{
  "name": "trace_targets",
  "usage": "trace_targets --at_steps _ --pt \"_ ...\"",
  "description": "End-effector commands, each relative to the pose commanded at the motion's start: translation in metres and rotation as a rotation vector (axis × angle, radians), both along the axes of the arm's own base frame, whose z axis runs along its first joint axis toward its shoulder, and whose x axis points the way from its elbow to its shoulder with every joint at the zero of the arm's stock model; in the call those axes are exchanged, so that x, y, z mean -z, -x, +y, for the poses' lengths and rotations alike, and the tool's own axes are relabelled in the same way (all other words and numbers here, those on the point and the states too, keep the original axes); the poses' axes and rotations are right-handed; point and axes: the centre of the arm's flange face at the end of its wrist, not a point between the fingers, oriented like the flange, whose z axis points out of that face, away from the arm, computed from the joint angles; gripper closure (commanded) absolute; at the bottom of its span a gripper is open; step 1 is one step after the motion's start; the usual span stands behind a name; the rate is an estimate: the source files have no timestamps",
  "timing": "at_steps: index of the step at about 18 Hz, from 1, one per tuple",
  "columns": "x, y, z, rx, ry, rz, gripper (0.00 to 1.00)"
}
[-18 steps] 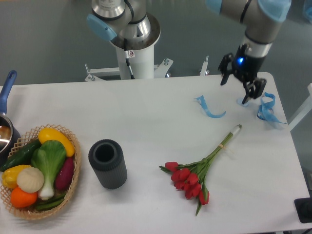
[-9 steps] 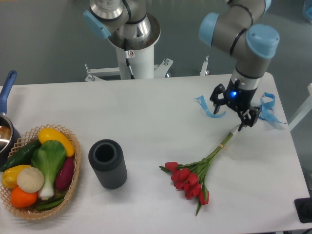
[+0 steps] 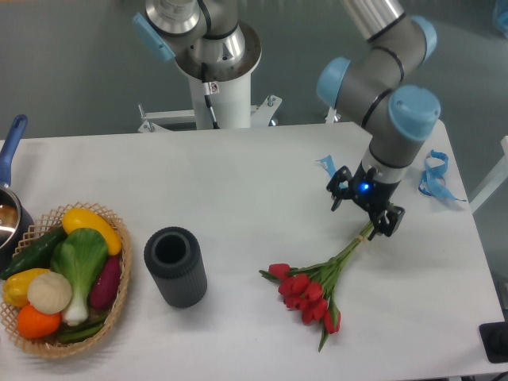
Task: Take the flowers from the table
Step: 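Lower the gripper around the stems just above the red tulip heads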
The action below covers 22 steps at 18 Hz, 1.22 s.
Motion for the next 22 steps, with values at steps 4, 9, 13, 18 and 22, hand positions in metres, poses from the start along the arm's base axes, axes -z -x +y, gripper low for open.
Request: trace_targets --at_steps 4,9,13,18,22 --pt "0.006 0.007 0.024 -0.042 0.002 -0.009 0.0" --pt "0.022 -0.001 0.035 -0.018 0.011 -0.024 0.0" --pt "0.029 -0.007 0.042 -0.001 0.013 -0.019 0.0" --pt "0.039 -0.011 0.047 0.002 0.005 0.002 0.0" --pt "0.046 -0.012 0.048 0.006 0.0 0.013 0.0"
